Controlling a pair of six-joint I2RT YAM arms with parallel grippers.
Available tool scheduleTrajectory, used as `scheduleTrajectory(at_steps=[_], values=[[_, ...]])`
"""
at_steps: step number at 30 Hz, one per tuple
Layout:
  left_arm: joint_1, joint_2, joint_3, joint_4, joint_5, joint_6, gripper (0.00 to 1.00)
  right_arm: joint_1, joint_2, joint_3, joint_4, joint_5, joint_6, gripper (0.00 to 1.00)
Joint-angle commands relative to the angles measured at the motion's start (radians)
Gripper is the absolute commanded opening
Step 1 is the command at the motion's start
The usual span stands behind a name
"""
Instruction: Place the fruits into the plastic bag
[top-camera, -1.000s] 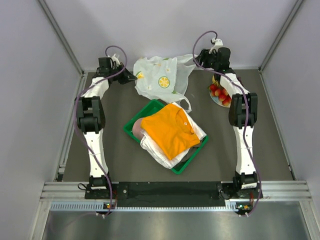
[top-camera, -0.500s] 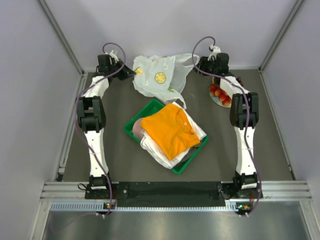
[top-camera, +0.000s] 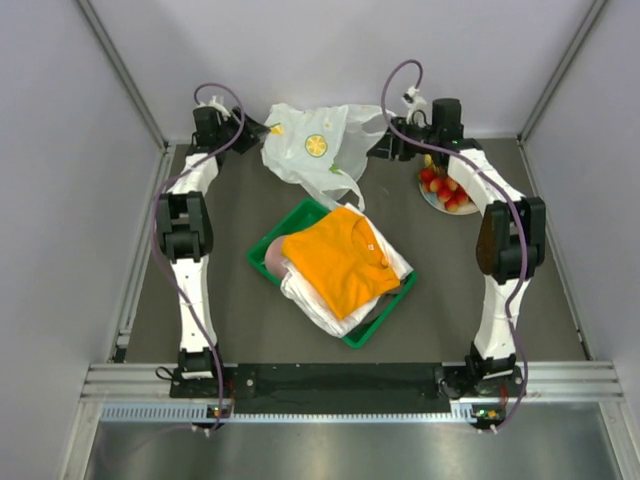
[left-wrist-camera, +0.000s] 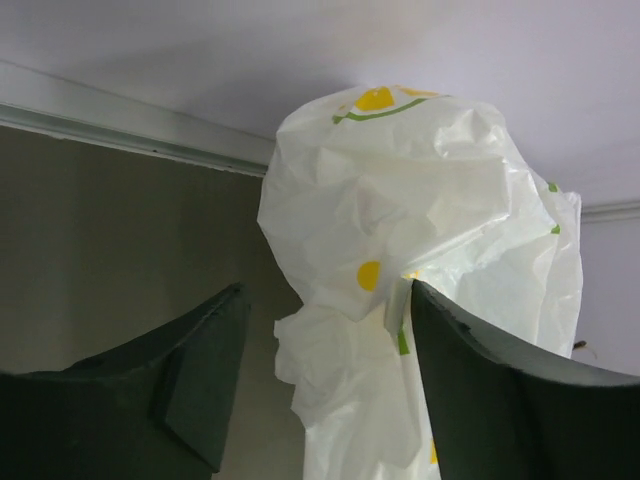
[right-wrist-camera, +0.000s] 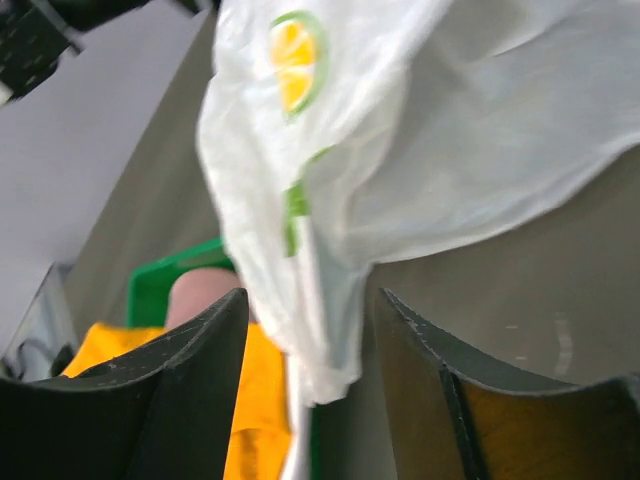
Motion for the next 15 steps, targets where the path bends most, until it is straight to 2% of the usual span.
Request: scheduleTrajectory(at_steps=[1, 4, 7, 10, 13, 15], values=[[0.014, -0.106, -0.013, 0.025, -0.025, 0.049, 0.78, 0.076, -0.076, -0.044, -0.132, -0.139, -0.076, 0.55], [0.014, -0.199, -0.128, 0.028, -0.069, 0.104, 0.90, 0.111, -0.101, -0.096, -0.138, -0.084, -0.096, 0.59], [0.016, -0.282, -0.207, 0.025, -0.169, 0.173, 0.96, 0.123, -0.110, -0.133, -0.123, -0.012, -0.107, 0.62], [0.014, -0.334, -0.242, 0.041, -0.320, 0.239, 0.99, 0.140, -0.105, -0.109, -0.162, 0.073, -0.153, 0.63], [0.014, -0.368, -0.280, 0.103, -0.420, 0.270, 0.99, 0.171, -0.096, -0.086, -0.226, 0.169, -0.202, 0.63], [0.014, -0.387, -0.282, 0.091, -0.445, 0.267, 0.99, 0.183, -0.083, -0.026, -0.294, 0.168, -0.223, 0.63]])
